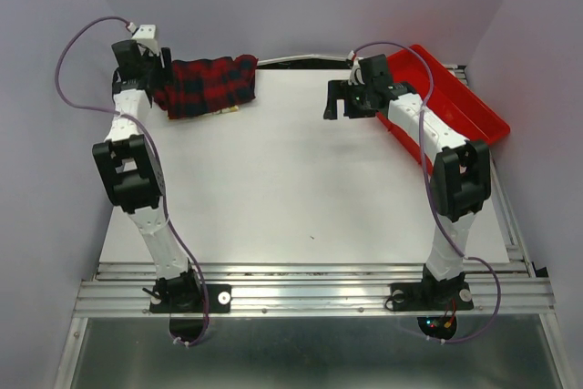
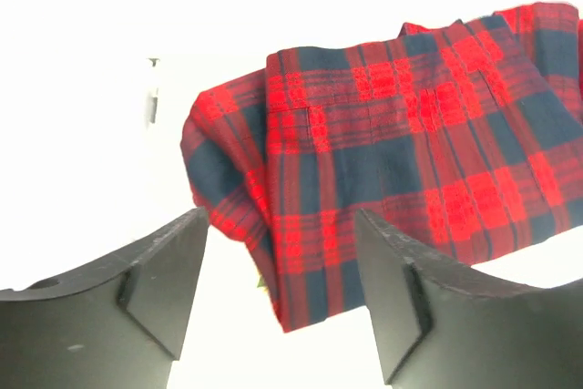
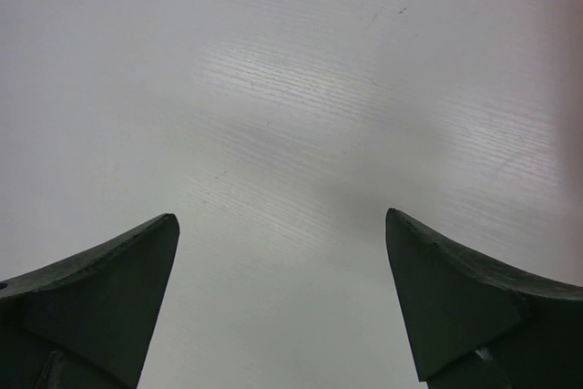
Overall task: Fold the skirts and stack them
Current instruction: Neatly place the folded skirt to the corner
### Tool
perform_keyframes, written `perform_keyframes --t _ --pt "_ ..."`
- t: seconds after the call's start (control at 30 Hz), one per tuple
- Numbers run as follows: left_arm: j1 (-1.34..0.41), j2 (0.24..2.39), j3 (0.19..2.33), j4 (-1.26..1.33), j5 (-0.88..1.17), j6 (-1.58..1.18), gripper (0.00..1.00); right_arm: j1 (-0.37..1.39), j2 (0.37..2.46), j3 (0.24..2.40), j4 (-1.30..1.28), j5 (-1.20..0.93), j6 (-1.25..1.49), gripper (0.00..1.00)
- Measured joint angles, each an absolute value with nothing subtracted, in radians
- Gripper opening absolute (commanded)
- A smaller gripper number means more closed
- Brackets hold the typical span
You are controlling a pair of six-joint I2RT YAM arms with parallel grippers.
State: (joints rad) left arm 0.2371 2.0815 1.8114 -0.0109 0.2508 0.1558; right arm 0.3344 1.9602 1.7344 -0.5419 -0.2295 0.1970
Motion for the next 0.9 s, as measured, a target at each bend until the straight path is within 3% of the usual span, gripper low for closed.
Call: perform_keyframes --t 0.2,0.33,0.4,0.43,0.73,0.8,0.9 --pt "0.237 2.010 1.791 -0.091 0.290 0.229 0.61 0.334 1.960 1.734 -0.542 -0.245 0.194 1.00" --pt "0.237 2.008 1.769 -0.143 0.332 0.224 0.59 0.334 1.960 1.734 -0.542 -0.256 0.195 1.00" --pt "0.236 2.019 1.759 -0.163 0.336 0.207 0.67 0.334 1.960 1.734 -0.542 -0.260 0.195 1.00" --pt "0.236 2.028 1.759 -0.165 0.333 0.197 0.76 0.334 1.960 1.734 -0.542 -0.262 0.195 1.00" --pt "0.237 2.169 1.819 -0.147 0.226 0.039 0.86 0.334 1.960 1.734 -0.543 -0.262 0.194 1.00" --pt "0.239 2.199 1.848 -0.145 0.212 -0.017 0.98 0.334 1.960 1.734 -0.543 -0.262 0.194 1.00" --pt "0.247 2.225 1.853 -0.123 0.209 -0.110 0.98 0.334 1.960 1.734 -0.543 -0.262 0.193 1.00"
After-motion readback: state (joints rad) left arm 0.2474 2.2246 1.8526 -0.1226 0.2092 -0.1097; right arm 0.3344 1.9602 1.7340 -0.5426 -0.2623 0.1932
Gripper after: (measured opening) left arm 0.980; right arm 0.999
